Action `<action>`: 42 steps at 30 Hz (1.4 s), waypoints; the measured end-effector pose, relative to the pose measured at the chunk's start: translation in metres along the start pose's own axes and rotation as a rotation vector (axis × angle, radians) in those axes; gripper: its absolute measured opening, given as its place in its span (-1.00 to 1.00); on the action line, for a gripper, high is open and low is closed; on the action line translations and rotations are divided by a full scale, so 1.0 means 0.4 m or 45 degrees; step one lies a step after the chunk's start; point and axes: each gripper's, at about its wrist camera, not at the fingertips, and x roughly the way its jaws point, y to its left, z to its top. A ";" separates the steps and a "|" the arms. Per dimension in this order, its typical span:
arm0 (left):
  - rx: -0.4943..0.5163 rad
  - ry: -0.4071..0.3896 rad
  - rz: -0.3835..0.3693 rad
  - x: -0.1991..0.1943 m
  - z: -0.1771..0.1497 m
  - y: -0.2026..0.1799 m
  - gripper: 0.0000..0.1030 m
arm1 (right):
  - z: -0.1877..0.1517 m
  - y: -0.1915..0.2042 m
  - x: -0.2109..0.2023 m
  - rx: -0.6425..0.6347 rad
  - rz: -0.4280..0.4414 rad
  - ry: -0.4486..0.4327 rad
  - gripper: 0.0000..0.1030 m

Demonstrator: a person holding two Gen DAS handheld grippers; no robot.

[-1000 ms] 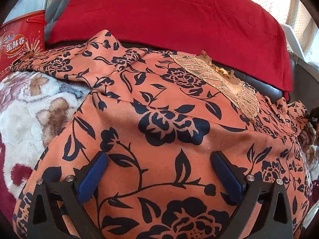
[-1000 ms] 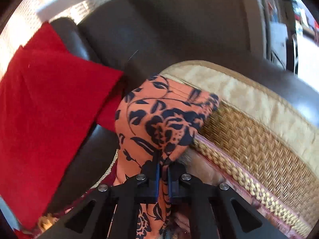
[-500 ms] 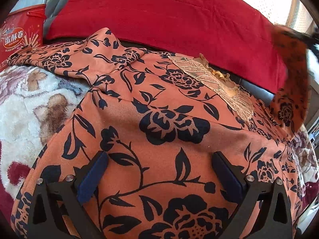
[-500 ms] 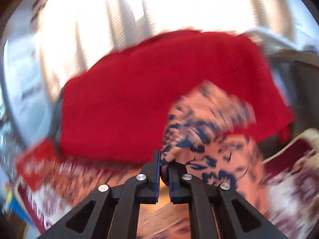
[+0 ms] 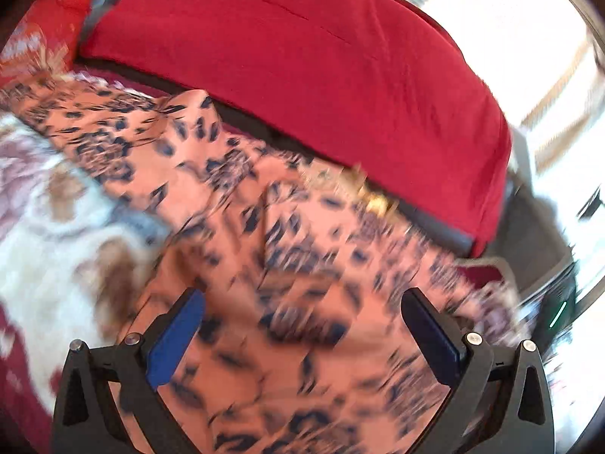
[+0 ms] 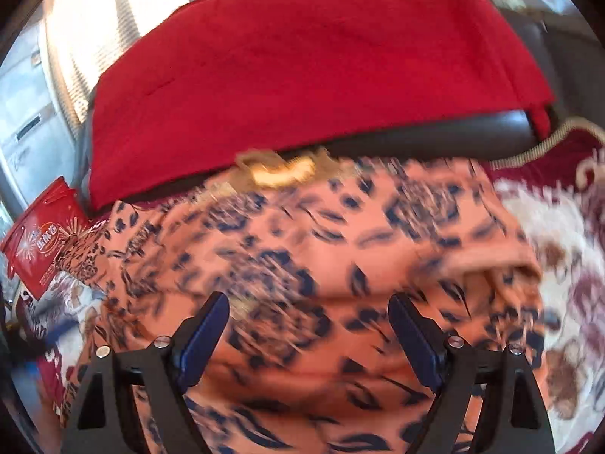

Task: Fold small clothes

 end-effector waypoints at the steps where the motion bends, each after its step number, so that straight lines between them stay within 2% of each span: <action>1: -0.021 0.048 -0.039 0.033 0.041 -0.001 1.00 | -0.013 -0.014 0.009 0.012 0.007 0.016 0.71; 2: -0.029 0.081 -0.034 0.061 0.064 0.000 1.00 | -0.039 -0.032 0.016 0.038 0.027 0.037 0.71; 4: -0.065 0.168 0.011 0.139 0.108 0.006 0.99 | -0.063 -0.055 -0.005 0.071 0.093 -0.023 0.72; 6: -0.135 0.275 0.000 0.205 0.124 0.023 0.84 | -0.064 -0.078 -0.014 0.105 0.134 -0.035 0.72; 7: -0.192 0.354 0.019 0.252 0.127 0.037 0.67 | -0.066 -0.094 -0.018 0.123 0.158 -0.042 0.72; 8: -0.220 0.398 0.039 0.278 0.124 0.045 0.56 | -0.069 -0.108 -0.028 0.144 0.188 -0.054 0.72; 9: -0.236 0.413 0.062 0.295 0.126 0.050 0.53 | -0.069 -0.126 -0.038 0.171 0.229 -0.068 0.72; 10: -0.237 0.392 0.090 0.300 0.135 0.048 0.34 | -0.072 -0.139 -0.048 0.188 0.253 -0.077 0.72; 11: -0.216 0.379 0.120 0.299 0.144 0.040 -0.61 | -0.083 -0.157 -0.059 0.198 0.266 -0.083 0.72; 12: -0.183 0.389 0.148 0.300 0.154 0.032 -0.90 | -0.083 -0.165 -0.065 0.205 0.279 -0.091 0.72; 14: -0.109 0.299 0.154 0.260 0.187 -0.010 -0.91 | -0.098 -0.160 -0.049 0.206 0.289 -0.101 0.72; 15: -0.013 0.214 0.160 0.225 0.204 -0.050 -0.91 | -0.101 -0.166 -0.054 0.210 0.296 -0.105 0.72; 16: 0.135 0.072 0.180 0.167 0.226 -0.115 -0.91 | -0.105 -0.168 -0.051 0.213 0.301 -0.108 0.72; 18: 0.263 -0.072 0.211 0.115 0.246 -0.172 -0.91 | -0.108 -0.177 -0.062 0.222 0.313 -0.112 0.72; 19: 0.304 -0.107 0.226 0.101 0.249 -0.183 -0.91 | -0.112 -0.180 -0.064 0.222 0.313 -0.112 0.72; 21: 0.313 -0.062 0.315 0.147 0.237 -0.162 -0.91 | -0.116 -0.174 -0.045 0.220 0.309 -0.106 0.72; 22: 0.292 0.008 0.347 0.190 0.227 -0.136 -0.91 | -0.114 -0.175 -0.047 0.216 0.300 -0.089 0.72; 23: 0.252 0.120 0.392 0.253 0.204 -0.094 -0.91 | -0.107 -0.172 -0.050 0.204 0.287 -0.058 0.72; 25: 0.245 0.214 0.454 0.322 0.149 -0.039 -0.89 | -0.079 -0.161 -0.041 0.199 0.304 -0.015 0.72; 27: 0.265 0.161 0.441 0.327 0.123 -0.028 -0.87 | -0.036 -0.172 -0.065 0.207 0.370 -0.058 0.72; 29: 0.299 0.133 0.461 0.328 0.122 -0.044 -0.87 | 0.044 -0.209 -0.098 0.230 0.398 -0.117 0.73; 31: 0.311 0.122 0.469 0.338 0.111 -0.055 -0.87 | 0.122 -0.271 -0.080 0.320 0.445 -0.132 0.79; 33: 0.309 0.142 0.465 0.340 0.113 -0.056 -0.86 | 0.180 -0.346 -0.015 0.465 0.505 -0.078 0.80; 34: 0.304 0.138 0.457 0.345 0.108 -0.056 -0.86 | 0.200 -0.405 0.044 0.592 0.522 -0.020 0.80; 37: 0.283 0.127 0.428 0.324 0.109 -0.026 -0.84 | 0.197 -0.540 0.215 0.854 0.531 0.183 0.78; 39: 0.283 0.120 0.422 0.330 0.105 -0.009 -0.84 | 0.208 -0.584 0.226 0.930 0.591 0.106 0.78; 42: 0.289 0.104 0.422 0.336 0.116 -0.023 -0.84 | 0.256 -0.607 0.203 0.913 0.556 0.046 0.79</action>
